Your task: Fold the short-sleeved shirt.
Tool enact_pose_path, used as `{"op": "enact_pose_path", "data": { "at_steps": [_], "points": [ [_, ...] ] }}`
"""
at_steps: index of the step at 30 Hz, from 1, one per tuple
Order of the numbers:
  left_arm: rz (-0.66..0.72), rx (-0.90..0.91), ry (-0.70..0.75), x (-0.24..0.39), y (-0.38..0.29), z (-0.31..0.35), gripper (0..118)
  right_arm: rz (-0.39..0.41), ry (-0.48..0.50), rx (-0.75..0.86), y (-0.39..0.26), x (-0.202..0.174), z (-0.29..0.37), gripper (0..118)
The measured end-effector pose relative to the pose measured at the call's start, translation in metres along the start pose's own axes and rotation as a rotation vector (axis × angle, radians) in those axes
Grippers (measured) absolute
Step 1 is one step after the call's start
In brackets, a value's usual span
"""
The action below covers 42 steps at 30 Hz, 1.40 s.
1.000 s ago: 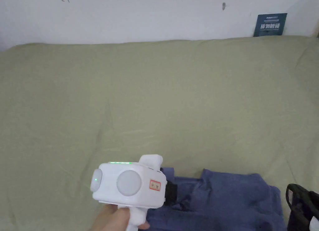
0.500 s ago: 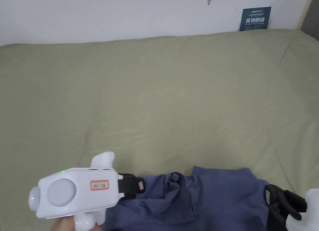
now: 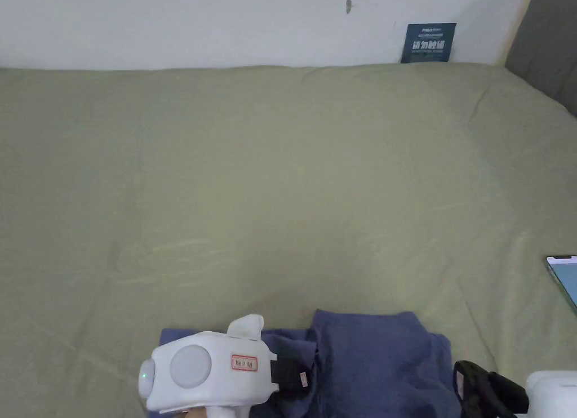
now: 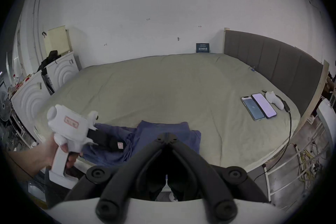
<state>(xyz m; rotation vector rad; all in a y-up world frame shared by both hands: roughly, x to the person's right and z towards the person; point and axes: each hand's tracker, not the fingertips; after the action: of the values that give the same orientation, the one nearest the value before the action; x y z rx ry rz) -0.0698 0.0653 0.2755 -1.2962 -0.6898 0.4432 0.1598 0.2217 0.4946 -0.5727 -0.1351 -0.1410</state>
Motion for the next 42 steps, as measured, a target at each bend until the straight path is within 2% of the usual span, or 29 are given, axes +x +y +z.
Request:
{"op": "enact_pose_path", "data": {
  "at_steps": [4, 9, 15, 20, 25, 26, 27, 28, 29, 30, 35, 38, 40, 41, 42],
  "points": [
    [-0.044, -0.005, 0.016, 0.006, 0.006, 0.028, 0, 0.013, -0.013, -0.010, 0.003, -0.003, -0.004, 0],
    [-0.061, 0.135, 0.000, -0.009, 0.001, 0.111, 0, 0.027, 0.025, 0.009, 0.007, -0.016, -0.009, 0],
    [-0.004, 0.218, 0.163, -0.074, -0.011, 0.189, 0, 0.062, 0.092, 0.002, 0.005, -0.039, -0.015, 0],
    [0.061, 0.178, 0.166, -0.111, -0.015, 0.193, 0, 0.067, 0.112, -0.003, 0.003, -0.055, -0.019, 0],
    [0.103, 0.148, -0.014, -0.129, -0.006, 0.173, 2, 0.070, 0.112, -0.022, -0.001, -0.055, -0.020, 0],
    [0.117, 0.149, -0.037, -0.131, -0.005, 0.169, 13, 0.073, 0.109, -0.026, -0.002, -0.054, -0.021, 0],
    [0.130, 0.143, -0.031, -0.129, -0.004, 0.167, 37, 0.075, 0.102, -0.029, -0.002, -0.052, -0.021, 0],
    [0.136, 0.144, -0.023, -0.130, -0.003, 0.163, 85, 0.074, 0.097, -0.028, -0.002, -0.050, -0.021, 0],
    [0.139, 0.152, -0.010, -0.130, -0.003, 0.160, 110, 0.069, 0.092, -0.029, -0.002, -0.050, -0.021, 0],
    [0.145, 0.157, -0.001, -0.131, -0.002, 0.155, 117, 0.061, 0.085, -0.031, -0.001, -0.048, -0.021, 0],
    [0.221, 0.053, -0.182, -0.150, 0.004, 0.132, 116, 0.044, 0.075, -0.042, -0.005, -0.036, -0.028, 0],
    [0.220, 0.039, -0.292, -0.148, 0.007, 0.118, 115, 0.046, 0.073, -0.048, -0.008, -0.033, -0.031, 0],
    [0.249, 0.039, -0.288, -0.146, 0.007, 0.110, 113, 0.040, 0.078, -0.053, -0.009, -0.031, -0.032, 0],
    [0.246, 0.043, -0.285, -0.144, 0.007, 0.109, 106, 0.041, 0.078, -0.054, -0.011, -0.031, -0.032, 0],
    [0.252, 0.075, -0.236, -0.141, 0.007, 0.112, 78, 0.043, 0.077, -0.055, -0.011, -0.031, -0.032, 0]
  ]
}}
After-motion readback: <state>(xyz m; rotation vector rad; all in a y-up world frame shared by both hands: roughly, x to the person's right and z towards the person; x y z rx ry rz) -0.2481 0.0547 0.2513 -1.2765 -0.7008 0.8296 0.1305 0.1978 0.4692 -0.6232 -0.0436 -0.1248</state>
